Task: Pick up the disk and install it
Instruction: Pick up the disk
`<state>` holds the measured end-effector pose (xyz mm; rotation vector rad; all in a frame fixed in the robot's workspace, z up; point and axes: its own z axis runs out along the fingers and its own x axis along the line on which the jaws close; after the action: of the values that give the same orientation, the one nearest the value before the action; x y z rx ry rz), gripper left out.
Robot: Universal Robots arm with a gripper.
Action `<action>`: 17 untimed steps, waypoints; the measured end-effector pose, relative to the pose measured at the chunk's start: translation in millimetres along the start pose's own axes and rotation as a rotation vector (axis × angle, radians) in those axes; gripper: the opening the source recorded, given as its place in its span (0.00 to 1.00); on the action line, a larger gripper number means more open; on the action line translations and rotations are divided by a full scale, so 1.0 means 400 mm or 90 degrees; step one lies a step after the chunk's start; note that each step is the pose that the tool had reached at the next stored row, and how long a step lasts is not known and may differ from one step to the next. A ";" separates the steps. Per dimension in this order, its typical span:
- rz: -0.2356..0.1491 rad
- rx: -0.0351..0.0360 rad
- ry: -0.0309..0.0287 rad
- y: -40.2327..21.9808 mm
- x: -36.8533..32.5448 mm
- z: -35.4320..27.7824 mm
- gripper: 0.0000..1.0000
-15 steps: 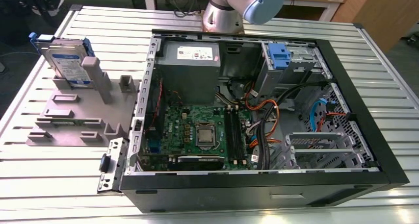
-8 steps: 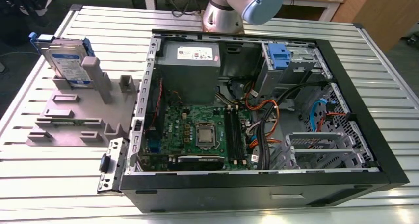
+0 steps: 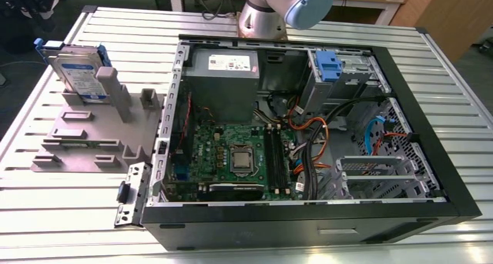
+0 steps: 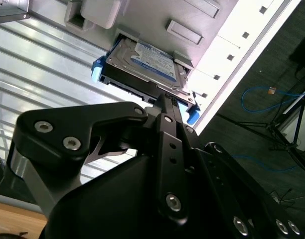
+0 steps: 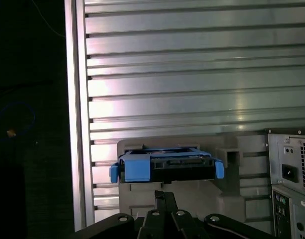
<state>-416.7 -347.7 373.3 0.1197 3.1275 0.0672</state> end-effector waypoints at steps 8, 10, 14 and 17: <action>-0.003 0.0000 -0.0001 0.000 0.000 0.000 0.11; -0.008 -0.0001 0.0002 0.000 0.000 0.000 0.11; -0.027 -0.0003 0.0010 0.000 0.000 0.000 0.11; -0.048 -0.0005 0.0020 0.000 0.000 0.000 0.11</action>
<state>-416.7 -347.7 373.4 0.0005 3.1312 0.0679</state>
